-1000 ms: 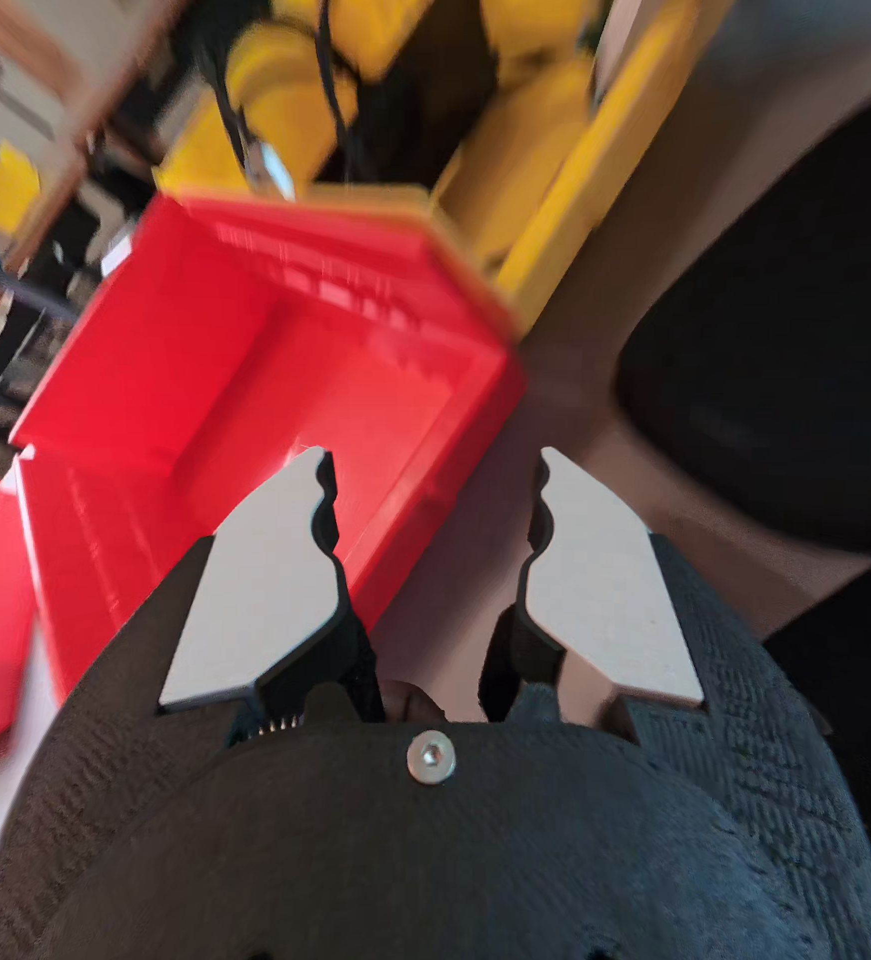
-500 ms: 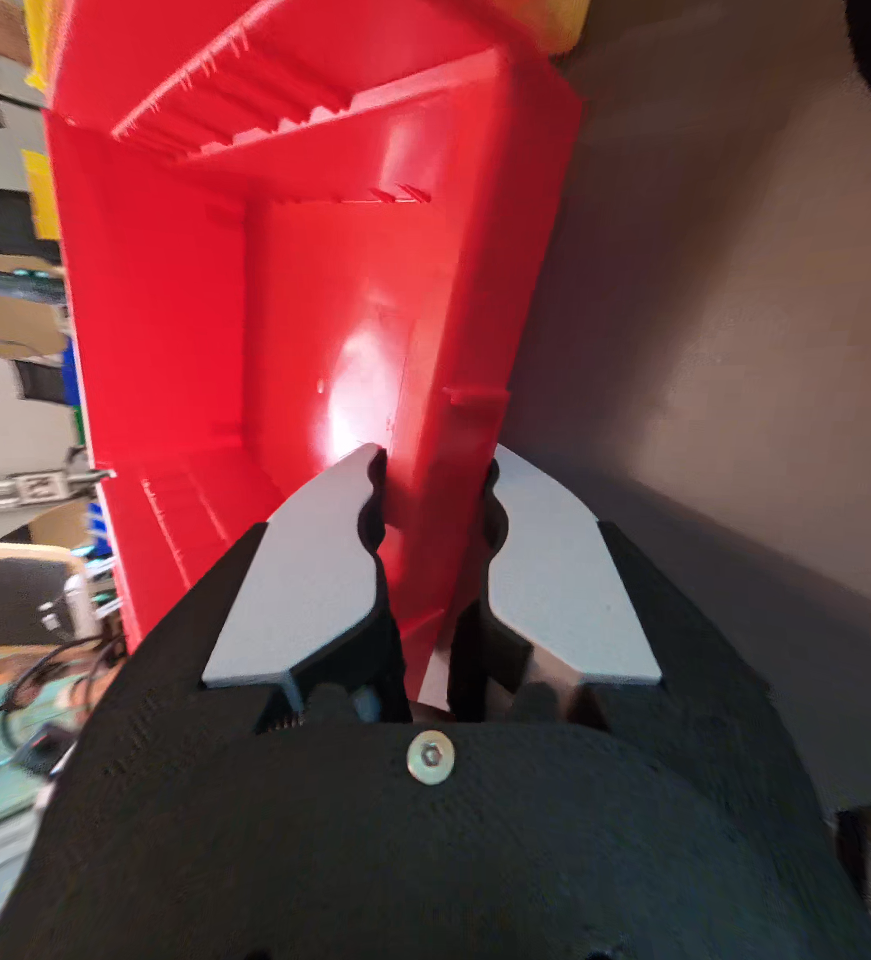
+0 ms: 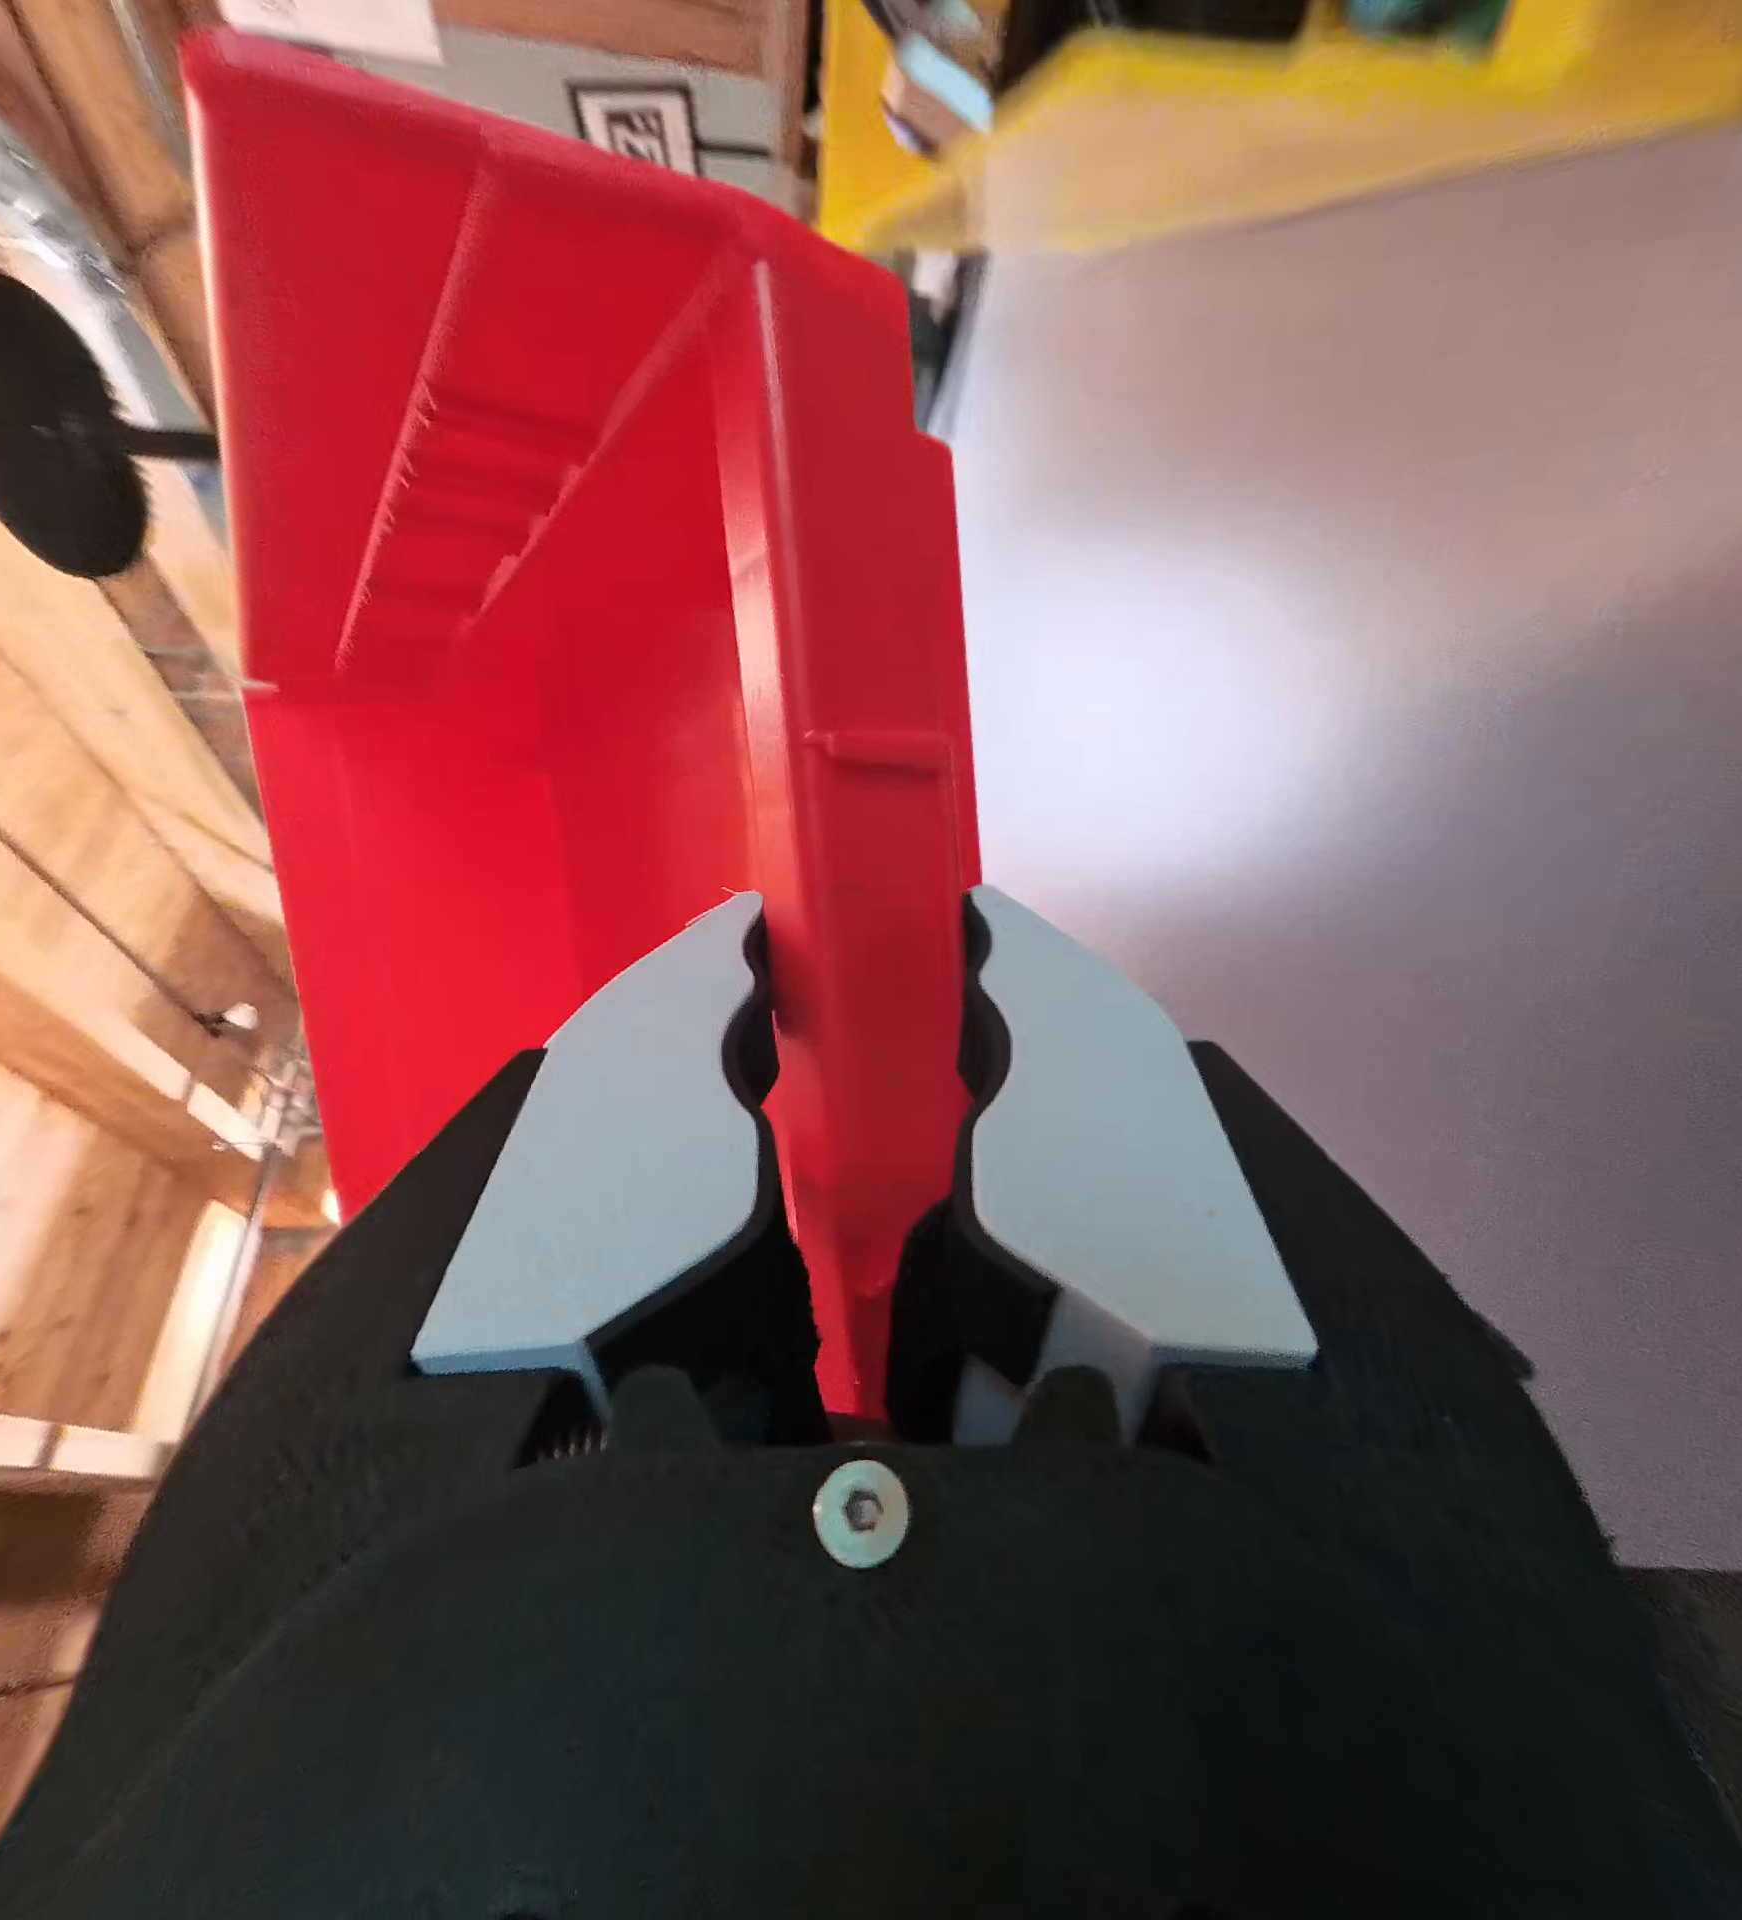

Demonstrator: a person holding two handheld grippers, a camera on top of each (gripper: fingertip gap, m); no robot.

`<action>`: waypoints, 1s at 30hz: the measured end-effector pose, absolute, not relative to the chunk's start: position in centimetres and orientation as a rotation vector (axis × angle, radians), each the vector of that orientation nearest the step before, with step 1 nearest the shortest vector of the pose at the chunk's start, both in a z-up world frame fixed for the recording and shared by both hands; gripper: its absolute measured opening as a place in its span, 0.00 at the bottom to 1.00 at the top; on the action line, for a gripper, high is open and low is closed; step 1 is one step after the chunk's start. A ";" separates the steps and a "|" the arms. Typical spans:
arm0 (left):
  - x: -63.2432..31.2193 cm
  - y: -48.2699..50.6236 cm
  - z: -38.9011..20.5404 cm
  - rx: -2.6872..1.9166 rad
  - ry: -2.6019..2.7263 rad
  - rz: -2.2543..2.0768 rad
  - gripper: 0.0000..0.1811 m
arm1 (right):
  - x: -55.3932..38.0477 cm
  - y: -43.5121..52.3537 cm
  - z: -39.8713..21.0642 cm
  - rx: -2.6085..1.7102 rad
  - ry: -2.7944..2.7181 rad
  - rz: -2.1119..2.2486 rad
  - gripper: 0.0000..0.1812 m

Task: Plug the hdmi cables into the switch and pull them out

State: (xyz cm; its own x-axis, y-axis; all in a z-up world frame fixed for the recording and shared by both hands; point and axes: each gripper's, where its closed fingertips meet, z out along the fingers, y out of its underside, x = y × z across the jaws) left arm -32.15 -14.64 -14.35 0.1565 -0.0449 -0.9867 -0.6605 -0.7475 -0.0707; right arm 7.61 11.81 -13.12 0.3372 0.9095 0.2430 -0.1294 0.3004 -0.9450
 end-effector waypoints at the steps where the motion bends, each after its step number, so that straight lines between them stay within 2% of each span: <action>1: -31.2 -14.1 -13.3 -1.913 0.683 1.650 0.17 | 7.5 11.9 -13.3 -1.025 -0.974 0.846 0.68; 7: -23.0 -8.7 -8.1 -1.675 0.843 1.596 0.17 | 8.4 12.1 -12.8 -0.994 -0.934 0.799 0.64; 12: -14.5 -2.0 -7.1 -1.526 1.004 1.415 0.17 | 10.5 13.4 -11.2 -0.966 -0.785 0.778 0.62; 21: -1.4 8.1 -12.5 -1.497 1.281 0.986 0.17 | 18.7 16.0 -7.5 -0.864 -0.274 0.889 0.58; 30: 3.5 12.9 -19.2 -1.564 1.427 0.834 0.17 | 20.0 15.6 -6.9 -0.812 -0.234 0.827 0.55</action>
